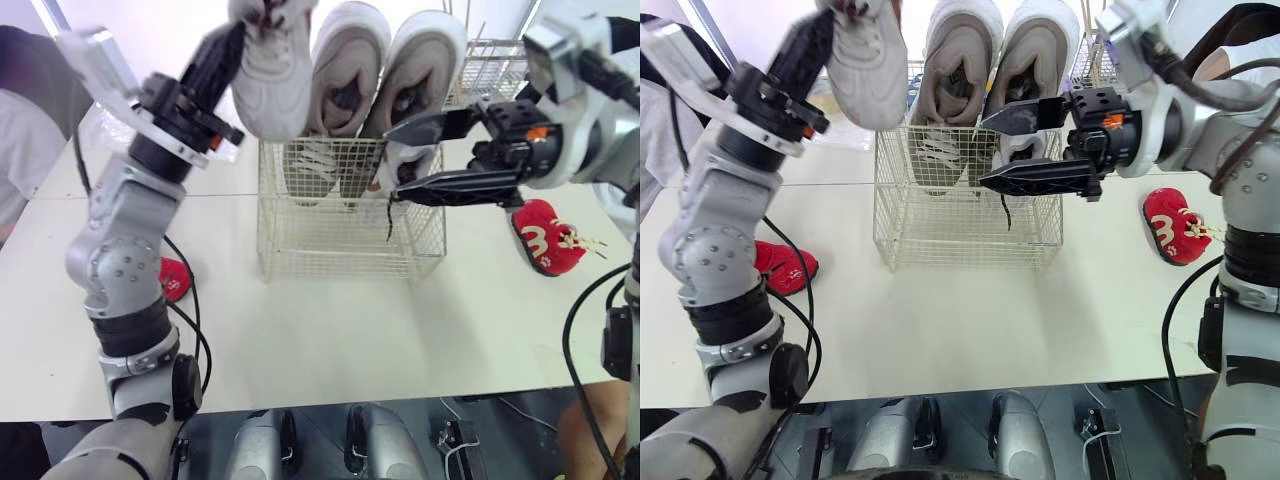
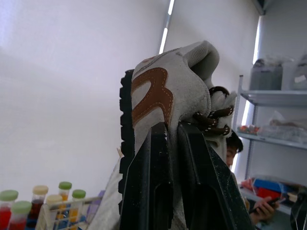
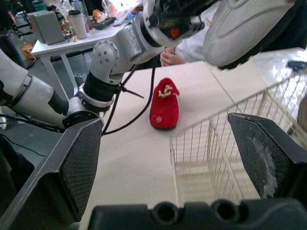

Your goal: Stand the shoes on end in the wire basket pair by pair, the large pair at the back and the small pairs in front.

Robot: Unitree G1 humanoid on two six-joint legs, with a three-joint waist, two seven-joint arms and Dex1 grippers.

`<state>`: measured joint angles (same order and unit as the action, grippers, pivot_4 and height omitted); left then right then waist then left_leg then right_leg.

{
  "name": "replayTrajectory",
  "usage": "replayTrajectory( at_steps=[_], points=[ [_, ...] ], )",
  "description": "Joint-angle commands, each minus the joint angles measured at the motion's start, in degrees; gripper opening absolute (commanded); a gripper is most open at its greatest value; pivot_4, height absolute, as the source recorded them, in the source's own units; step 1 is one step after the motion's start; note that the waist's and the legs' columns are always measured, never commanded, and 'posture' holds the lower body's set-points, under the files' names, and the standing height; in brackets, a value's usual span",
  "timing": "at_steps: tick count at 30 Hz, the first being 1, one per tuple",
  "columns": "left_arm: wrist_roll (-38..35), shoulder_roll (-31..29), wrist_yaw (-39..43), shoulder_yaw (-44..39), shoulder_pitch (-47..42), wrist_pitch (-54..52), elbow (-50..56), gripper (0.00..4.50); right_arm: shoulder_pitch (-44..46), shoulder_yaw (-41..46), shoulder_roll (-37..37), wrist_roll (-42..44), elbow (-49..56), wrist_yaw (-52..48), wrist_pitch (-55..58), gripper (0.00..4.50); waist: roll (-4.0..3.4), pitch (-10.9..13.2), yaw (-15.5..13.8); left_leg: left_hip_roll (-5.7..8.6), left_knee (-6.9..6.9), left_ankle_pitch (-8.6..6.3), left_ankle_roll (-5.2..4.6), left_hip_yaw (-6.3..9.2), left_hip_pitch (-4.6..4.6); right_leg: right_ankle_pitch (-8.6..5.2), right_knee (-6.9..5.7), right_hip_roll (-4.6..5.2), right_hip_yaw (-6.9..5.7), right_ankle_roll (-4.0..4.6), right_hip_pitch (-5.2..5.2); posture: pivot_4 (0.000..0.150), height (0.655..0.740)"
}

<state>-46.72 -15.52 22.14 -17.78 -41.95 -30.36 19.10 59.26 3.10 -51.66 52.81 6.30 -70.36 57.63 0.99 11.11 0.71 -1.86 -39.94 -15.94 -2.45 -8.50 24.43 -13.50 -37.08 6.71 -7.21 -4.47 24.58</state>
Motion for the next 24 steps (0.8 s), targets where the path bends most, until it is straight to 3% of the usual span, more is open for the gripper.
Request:
replayTrajectory(
  at_steps=[1,10,18,21,24],
  points=[
    [1.46,1.63,0.93,1.28,0.56,5.34,0.82,0.24,-0.14,2.58,-3.21,1.89,2.83,-0.37,2.64,4.50,-0.01,-0.01,-0.07,0.00,0.00,0.00,0.00,0.01,0.00,0.00,0.00,0.01,0.00,0.00,0.00,0.150,0.7400],
    [10.58,7.20,4.92,8.09,4.36,17.15,-8.24,0.24,-0.91,4.57,-2.84,3.45,4.03,3.37,4.26,4.50,-0.01,-0.01,-0.31,0.02,-0.04,-0.08,-0.13,0.00,0.02,0.00,0.04,0.08,0.00,0.00,-0.02,0.150,0.7400],
    [6.61,4.57,5.77,6.40,4.89,13.57,-8.12,0.24,-2.42,5.90,-1.80,5.48,5.49,6.21,5.17,4.50,-0.01,-0.01,-0.17,0.00,-0.04,-0.09,-0.14,0.03,0.02,0.00,0.05,0.11,0.02,0.00,-0.02,0.150,0.7400],
    [1.45,1.39,5.74,5.98,5.15,7.80,-3.57,1.14,-2.87,5.79,-0.77,5.54,5.59,6.63,4.67,4.50,-0.02,-0.01,-0.11,-0.01,-0.04,-0.09,-0.14,0.03,0.03,0.00,0.05,0.13,0.03,0.00,-0.02,0.150,0.7400],
    [-0.81,-0.23,3.93,5.05,4.69,5.86,-0.66,2.65,-3.13,5.47,0.07,5.09,5.30,6.72,4.02,4.50,-0.02,0.00,-0.17,-0.01,-0.03,-0.09,-0.14,0.04,0.03,0.00,0.06,0.13,0.03,0.00,-0.02,0.150,0.7400]
  ],
)
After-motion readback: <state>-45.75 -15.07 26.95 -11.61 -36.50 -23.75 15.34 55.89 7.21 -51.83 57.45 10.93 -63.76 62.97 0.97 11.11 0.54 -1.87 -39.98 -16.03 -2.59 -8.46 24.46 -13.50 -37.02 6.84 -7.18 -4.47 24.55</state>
